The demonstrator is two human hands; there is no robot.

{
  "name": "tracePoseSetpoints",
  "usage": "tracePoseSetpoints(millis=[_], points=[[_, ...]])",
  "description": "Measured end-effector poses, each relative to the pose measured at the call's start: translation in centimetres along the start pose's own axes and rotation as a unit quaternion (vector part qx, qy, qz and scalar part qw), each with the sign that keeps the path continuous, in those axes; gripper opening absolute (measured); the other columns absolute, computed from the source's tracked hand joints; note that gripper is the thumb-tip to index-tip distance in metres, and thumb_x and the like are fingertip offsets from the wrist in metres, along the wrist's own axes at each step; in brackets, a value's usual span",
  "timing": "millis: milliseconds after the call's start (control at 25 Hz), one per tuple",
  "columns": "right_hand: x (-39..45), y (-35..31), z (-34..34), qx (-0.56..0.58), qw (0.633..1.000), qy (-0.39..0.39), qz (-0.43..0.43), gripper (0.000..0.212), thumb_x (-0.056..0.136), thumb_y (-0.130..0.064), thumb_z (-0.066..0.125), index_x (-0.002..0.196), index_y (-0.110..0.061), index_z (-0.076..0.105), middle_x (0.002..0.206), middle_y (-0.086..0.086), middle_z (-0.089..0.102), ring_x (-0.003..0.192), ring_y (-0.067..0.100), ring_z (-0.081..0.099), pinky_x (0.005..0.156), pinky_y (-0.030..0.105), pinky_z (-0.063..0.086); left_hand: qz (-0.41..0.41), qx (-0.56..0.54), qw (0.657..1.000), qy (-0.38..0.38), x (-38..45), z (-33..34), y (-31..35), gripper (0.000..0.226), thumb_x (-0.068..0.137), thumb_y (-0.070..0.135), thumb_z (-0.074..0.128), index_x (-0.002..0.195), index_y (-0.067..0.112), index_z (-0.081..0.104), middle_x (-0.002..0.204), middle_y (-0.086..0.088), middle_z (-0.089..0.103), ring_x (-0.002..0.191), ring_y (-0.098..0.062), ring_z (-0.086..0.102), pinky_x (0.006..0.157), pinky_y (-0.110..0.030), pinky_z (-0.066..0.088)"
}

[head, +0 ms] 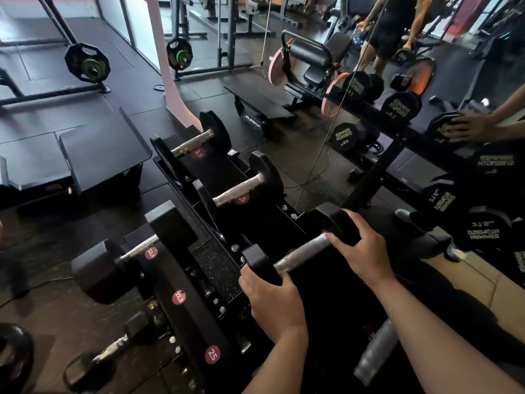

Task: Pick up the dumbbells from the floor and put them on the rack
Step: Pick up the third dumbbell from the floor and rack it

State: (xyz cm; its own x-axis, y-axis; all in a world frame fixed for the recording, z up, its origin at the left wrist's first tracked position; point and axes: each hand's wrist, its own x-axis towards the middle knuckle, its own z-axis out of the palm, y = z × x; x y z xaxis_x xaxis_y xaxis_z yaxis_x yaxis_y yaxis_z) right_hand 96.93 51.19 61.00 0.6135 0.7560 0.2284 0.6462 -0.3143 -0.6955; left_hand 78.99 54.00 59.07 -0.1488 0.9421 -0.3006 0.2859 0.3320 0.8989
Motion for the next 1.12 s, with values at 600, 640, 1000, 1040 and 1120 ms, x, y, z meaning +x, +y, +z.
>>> tracePoseSetpoints(millis=[600, 640, 1000, 1040, 1120], points=[[2.4, -0.3, 0.8, 0.013, 0.998, -0.033, 0.051, 0.054, 0.082, -0.040, 0.080, 0.130, -0.035, 0.057, 0.115, -0.011, 0.068, 0.106, 0.007, 0.063, 0.085, 0.012, 0.044, 0.006, -0.009, 1.000, -0.018, 1.4, 0.6, 1.1, 0.076, 0.088, 0.033, 0.072, 0.149, 0.017, 0.030, 0.146, -0.002, 0.041, 0.107, -0.019, 0.059, 0.081, -0.036, 0.053], [2.5, -0.6, 0.8, 0.015, 0.998, -0.031, 0.055, 0.053, 0.083, -0.041, 0.078, 0.131, -0.034, 0.057, 0.116, -0.010, 0.068, 0.107, 0.008, 0.063, 0.085, 0.014, 0.043, 0.008, -0.016, 1.000, -0.022, 1.5, 0.5, 1.3, 0.077, 0.088, 0.031, 0.073, 0.150, 0.018, 0.029, 0.149, -0.002, 0.039, 0.105, -0.015, 0.054, 0.081, -0.034, 0.050], [2.2, -1.5, 1.1, 0.011, 0.996, -0.004, 0.089, 0.063, 0.085, -0.052, 0.071, 0.141, -0.033, 0.049, 0.137, 0.000, 0.057, 0.129, 0.019, 0.053, 0.096, 0.031, 0.042, 0.013, 0.001, 0.998, -0.054, 2.4, -0.2, 1.1, 0.084, 0.084, 0.038, 0.076, 0.150, 0.024, 0.025, 0.152, -0.006, 0.029, 0.128, -0.028, 0.051, 0.093, -0.044, 0.054], [2.4, -1.7, 1.1, 0.015, 0.996, -0.003, 0.092, 0.065, 0.085, -0.053, 0.071, 0.142, -0.033, 0.047, 0.139, 0.001, 0.056, 0.130, 0.019, 0.051, 0.096, 0.031, 0.041, 0.017, -0.002, 0.998, -0.054, 2.7, -0.2, 1.2, 0.085, 0.084, 0.039, 0.075, 0.151, 0.023, 0.025, 0.153, -0.006, 0.028, 0.130, -0.028, 0.049, 0.093, -0.043, 0.053], [2.4, -2.1, 0.8, 0.014, 0.996, 0.012, 0.088, 0.069, 0.085, -0.055, 0.070, 0.145, -0.034, 0.044, 0.143, 0.002, 0.052, 0.133, 0.019, 0.047, 0.099, 0.034, 0.041, 0.032, -0.011, 0.998, -0.056, 3.0, -0.4, 1.8, 0.087, 0.084, 0.045, 0.075, 0.152, 0.022, 0.025, 0.155, -0.006, 0.027, 0.133, -0.027, 0.046, 0.092, -0.038, 0.049]])
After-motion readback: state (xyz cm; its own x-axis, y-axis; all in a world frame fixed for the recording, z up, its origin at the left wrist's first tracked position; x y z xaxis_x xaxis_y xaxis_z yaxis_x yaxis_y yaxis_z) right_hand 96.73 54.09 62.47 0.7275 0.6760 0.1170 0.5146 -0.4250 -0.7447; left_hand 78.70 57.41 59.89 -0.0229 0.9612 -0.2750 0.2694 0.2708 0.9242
